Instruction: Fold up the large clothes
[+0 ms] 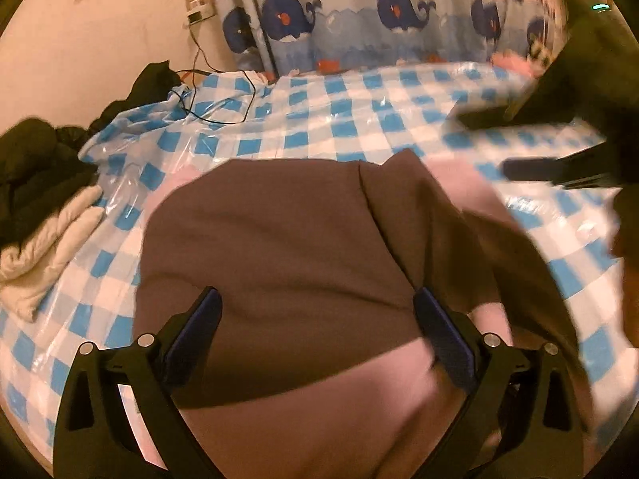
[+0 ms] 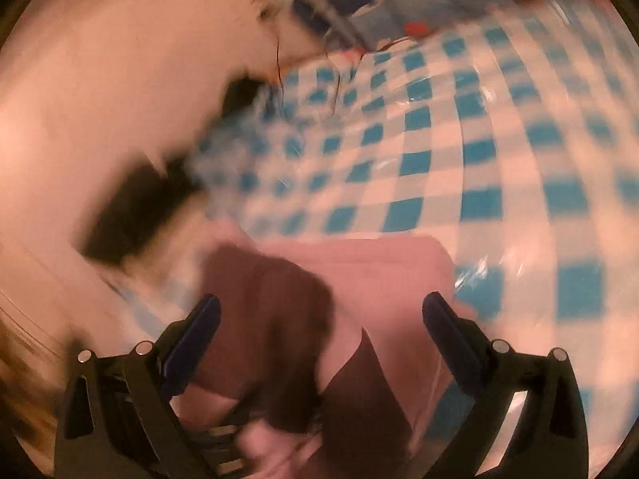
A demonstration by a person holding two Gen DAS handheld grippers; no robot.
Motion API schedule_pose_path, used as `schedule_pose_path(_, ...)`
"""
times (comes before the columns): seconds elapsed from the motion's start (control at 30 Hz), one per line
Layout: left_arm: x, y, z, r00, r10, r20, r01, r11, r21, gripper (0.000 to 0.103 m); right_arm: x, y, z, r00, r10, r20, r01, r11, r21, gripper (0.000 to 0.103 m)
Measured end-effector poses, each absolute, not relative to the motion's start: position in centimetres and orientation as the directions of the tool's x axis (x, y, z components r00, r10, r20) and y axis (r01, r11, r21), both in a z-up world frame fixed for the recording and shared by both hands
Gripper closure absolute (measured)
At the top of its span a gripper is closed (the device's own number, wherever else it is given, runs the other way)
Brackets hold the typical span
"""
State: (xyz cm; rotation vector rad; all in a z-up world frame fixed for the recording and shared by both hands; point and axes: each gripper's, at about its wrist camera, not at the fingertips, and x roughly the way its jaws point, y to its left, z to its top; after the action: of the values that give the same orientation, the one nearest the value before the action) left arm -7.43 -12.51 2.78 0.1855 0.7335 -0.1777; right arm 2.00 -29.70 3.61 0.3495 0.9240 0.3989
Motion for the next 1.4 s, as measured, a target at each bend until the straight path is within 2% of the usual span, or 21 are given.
schedule_pose_path(0.07,-8.8,-10.8,4.2,0.747,-0.128,-0.652,0.218,0.974,0.060,0.010,3.5,-26.2,2.1,0.478,0.318,-0.819,-0.178,0.948,0.265,0.005)
schedule_pose_path(0.13,-10.5,-8.1,6.1,0.803,-0.100,-0.588,0.158,0.986,0.048,0.009,2.8,-25.8,-1.0,0.441,0.220,-0.870,-0.174,0.972,0.157,0.005)
schedule_pose_path(0.23,-10.5,-3.1,7.0,0.827,-0.048,-0.560,0.044,0.999,-0.021,0.008,1.2,-29.2,-5.6,0.389,0.233,-0.891,-0.103,0.972,0.209,0.005)
schedule_pose_path(0.3,-8.7,0.0,5.7,0.780,-0.084,-0.620,-0.005,0.990,-0.141,0.008,0.5,-30.9,-7.1,0.391,0.278,-0.877,-0.058,0.959,0.278,0.005)
schedule_pose_path(0.37,-6.6,0.2,3.2,0.693,-0.145,-0.706,0.016,0.982,-0.187,0.008,-0.6,-31.1,-7.6,0.399,0.285,-0.872,-0.042,0.955,0.293,0.005)
schedule_pose_path(0.4,-5.3,-0.8,0.9,0.613,-0.175,-0.771,0.052,0.982,-0.182,0.008,-0.5,-30.8,-8.0,0.398,0.287,-0.871,-0.041,0.954,0.296,0.005)
schedule_pose_path(0.43,-4.8,-1.0,-0.5,0.592,-0.157,-0.790,0.048,0.986,-0.160,0.007,-0.4,-30.6,-8.2,0.390,0.269,-0.881,-0.038,0.960,0.277,0.005)
schedule_pose_path(0.6,-5.9,-0.2,0.9,0.600,-0.149,-0.786,0.065,0.988,-0.139,0.007,-1.4,-30.1,-4.0,0.374,0.219,-0.901,-0.033,0.974,0.223,0.006)
schedule_pose_path(0.73,-10.4,-1.1,3.9,0.657,-0.139,-0.741,0.138,0.988,-0.064,0.007,-8.3,-30.0,3.5,0.536,0.275,-0.798,-0.088,0.959,0.271,0.006)
schedule_pose_path(0.8,-12.2,-1.5,4.4,0.663,-0.151,-0.733,0.160,0.985,-0.059,0.007,-12.5,-29.3,4.9,0.562,0.281,-0.778,-0.112,0.958,0.265,0.006)
schedule_pose_path(0.87,-14.1,-2.3,4.3,0.659,-0.173,-0.732,0.184,0.981,-0.066,0.007,-14.4,-28.2,2.9,0.510,0.232,-0.828,-0.087,0.972,0.219,0.006)
schedule_pose_path(0.9,-14.8,-2.9,3.7,0.652,-0.176,-0.738,0.196,0.979,-0.060,0.007,-15.1,-27.8,0.0,0.460,0.215,-0.861,-0.049,0.975,0.216,0.006)
schedule_pose_path(0.97,-15.4,-3.6,2.5,0.632,-0.173,-0.755,0.212,0.976,-0.046,0.007,-15.5,-28.2,-4.5,0.405,0.311,-0.860,0.042,0.933,0.357,0.006)
schedule_pose_path(1.0,-15.6,-3.8,2.1,0.629,-0.172,-0.758,0.214,0.976,-0.044,0.007,-16.0,-29.0,-6.4,0.408,0.383,-0.829,0.101,0.883,0.458,0.005)
schedule_pose_path(1.03,-15.7,-3.9,1.4,0.629,-0.170,-0.759,0.211,0.976,-0.043,0.007,-16.6,-29.2,-6.9,0.431,0.399,-0.809,0.125,0.862,0.491,0.006)
schedule_pose_path(1.2,-15.4,-3.1,0.2,0.609,-0.188,-0.770,0.203,0.976,-0.078,0.006,-15.8,-28.5,-4.5,0.410,0.320,-0.854,0.099,0.915,0.390,0.006)
schedule_pose_path(1.23,-15.8,-2.9,1.0,0.602,-0.189,-0.776,0.193,0.977,-0.089,0.007,-16.4,-28.4,-2.5,0.446,0.256,-0.857,0.101,0.938,0.333,0.006)
schedule_pose_path(1.37,-18.1,-2.9,2.4,0.658,-0.135,-0.741,0.206,0.978,0.005,0.007,-21.2,-25.5,3.5,0.654,0.132,-0.745,0.014,0.982,0.186,0.006)
schedule_pose_path(1.4,-18.5,-3.0,2.1,0.657,-0.126,-0.743,0.215,0.976,0.025,0.007,-21.4,-24.5,2.8,0.636,0.096,-0.766,0.003,0.992,0.127,0.006)
